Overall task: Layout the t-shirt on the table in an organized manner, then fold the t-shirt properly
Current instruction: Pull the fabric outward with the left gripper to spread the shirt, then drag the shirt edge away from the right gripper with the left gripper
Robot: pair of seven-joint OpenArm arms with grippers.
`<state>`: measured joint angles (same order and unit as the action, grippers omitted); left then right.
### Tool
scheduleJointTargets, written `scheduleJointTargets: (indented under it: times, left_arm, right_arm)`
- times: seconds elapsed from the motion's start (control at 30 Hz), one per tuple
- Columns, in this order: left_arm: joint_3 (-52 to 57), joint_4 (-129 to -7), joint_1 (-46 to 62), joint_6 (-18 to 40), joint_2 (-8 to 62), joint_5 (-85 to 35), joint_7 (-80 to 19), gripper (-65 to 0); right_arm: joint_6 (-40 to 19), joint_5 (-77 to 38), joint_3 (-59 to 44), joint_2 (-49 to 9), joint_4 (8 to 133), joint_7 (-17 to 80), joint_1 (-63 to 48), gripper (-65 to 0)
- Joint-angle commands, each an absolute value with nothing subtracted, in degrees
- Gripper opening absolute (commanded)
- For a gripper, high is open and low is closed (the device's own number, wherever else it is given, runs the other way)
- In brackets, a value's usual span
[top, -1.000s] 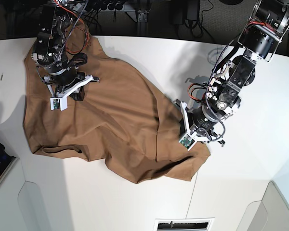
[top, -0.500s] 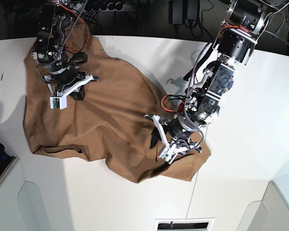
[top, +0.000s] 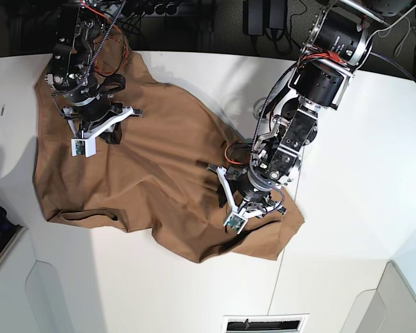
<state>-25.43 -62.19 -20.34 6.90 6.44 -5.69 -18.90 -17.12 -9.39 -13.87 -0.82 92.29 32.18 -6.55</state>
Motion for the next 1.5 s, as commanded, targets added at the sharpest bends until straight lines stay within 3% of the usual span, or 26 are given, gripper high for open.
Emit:
scheduleJointTargets:
  times: [0.0, 0.03, 0.17, 0.77, 0.87, 1.03, 1.47]
  left_arm:
    - [-25.2, -62.8, -21.7, 6.7, 6.4, -5.5, -18.7, -39.5]
    - [-25.2, -62.8, -21.7, 6.7, 6.4, -5.4, -18.7, -40.6]
    - [-25.2, -62.8, -21.7, 6.7, 6.4, -4.8, -18.7, -56.3]
    - [-25.1, -70.3, -21.7, 7.1, 7.8, -5.1, -26.5, -56.9]
    - [-25.1, -70.3, -21.7, 7.1, 7.8, -5.1, -27.3, -65.0]
    - [-25.1, -71.1, -21.7, 6.5, 9.1, -5.4, -29.4, -65.0]
    - [-24.7, -94.6, -9.9, -0.6, 26.5, -6.5, -31.0, -65.0]
  right_arm:
    - [-17.0, -9.0, -14.0, -1.1, 93.0, 32.8, -6.4, -65.0]
    - [-17.0, -9.0, -14.0, -1.1, 93.0, 32.8, -6.4, -65.0]
    - [-17.0, -9.0, -14.0, -1.1, 93.0, 32.8, -6.4, -65.0]
    - [-17.0, -9.0, -14.0, -1.1, 93.0, 32.4, -6.4, -65.0]
    - [-17.0, -9.0, -14.0, -1.1, 93.0, 32.4, -6.4, -65.0]
    - [-17.0, -9.0, -14.0, -1.1, 93.0, 31.9, -6.4, -65.0]
    - [-17.0, -9.0, -14.0, -1.1, 93.0, 31.1, -6.4, -65.0]
